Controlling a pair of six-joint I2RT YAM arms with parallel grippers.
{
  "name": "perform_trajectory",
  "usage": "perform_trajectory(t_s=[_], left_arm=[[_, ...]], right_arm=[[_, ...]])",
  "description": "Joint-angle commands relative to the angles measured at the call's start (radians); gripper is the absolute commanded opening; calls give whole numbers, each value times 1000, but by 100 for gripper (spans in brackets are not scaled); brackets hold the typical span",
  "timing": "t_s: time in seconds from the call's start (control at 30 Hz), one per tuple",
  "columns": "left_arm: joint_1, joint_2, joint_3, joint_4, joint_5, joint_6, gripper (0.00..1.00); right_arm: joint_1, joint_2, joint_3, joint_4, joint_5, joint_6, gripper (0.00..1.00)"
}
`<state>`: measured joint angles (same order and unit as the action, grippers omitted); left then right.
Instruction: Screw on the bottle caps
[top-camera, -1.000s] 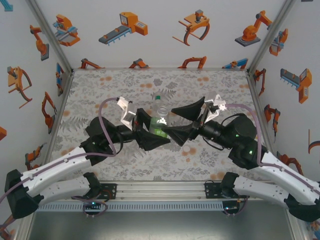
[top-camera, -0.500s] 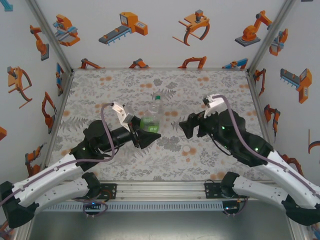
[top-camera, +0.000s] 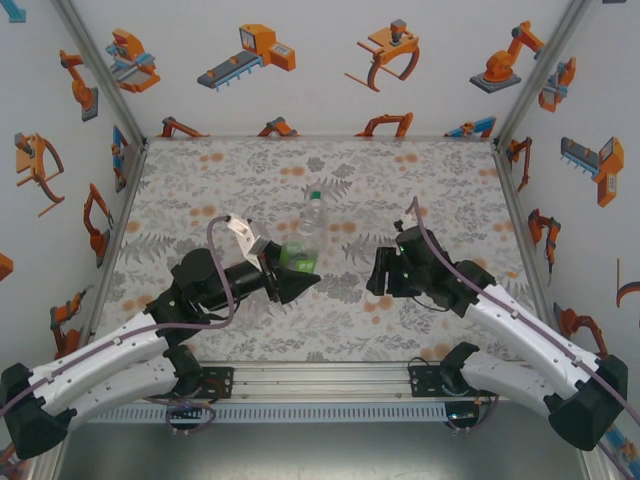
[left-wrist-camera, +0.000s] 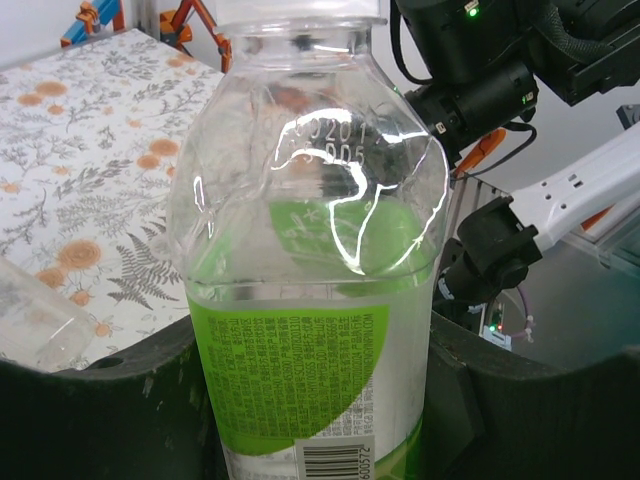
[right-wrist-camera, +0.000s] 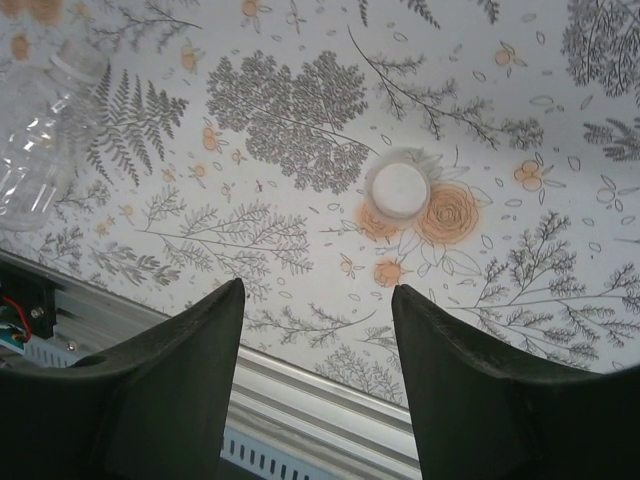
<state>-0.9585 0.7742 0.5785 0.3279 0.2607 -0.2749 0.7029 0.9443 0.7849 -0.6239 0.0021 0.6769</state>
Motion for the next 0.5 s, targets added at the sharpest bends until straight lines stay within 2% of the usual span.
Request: perform_trajectory(t_s=[0.0, 0.13, 0.37, 0.47], left_arm=[[3, 11, -9, 92, 45, -27, 0], [3, 10, -11, 100, 62, -29, 0], [3, -16, -11, 60, 9, -19, 0], [3, -40, -16, 42, -14, -20, 0]], right_arm=[[-5, 4, -35, -31, 26, 76, 56], [-4, 60, -47, -35, 26, 67, 57], [-5, 193, 12, 2, 43, 24, 60], [-4, 245, 53, 39, 33, -4, 55]])
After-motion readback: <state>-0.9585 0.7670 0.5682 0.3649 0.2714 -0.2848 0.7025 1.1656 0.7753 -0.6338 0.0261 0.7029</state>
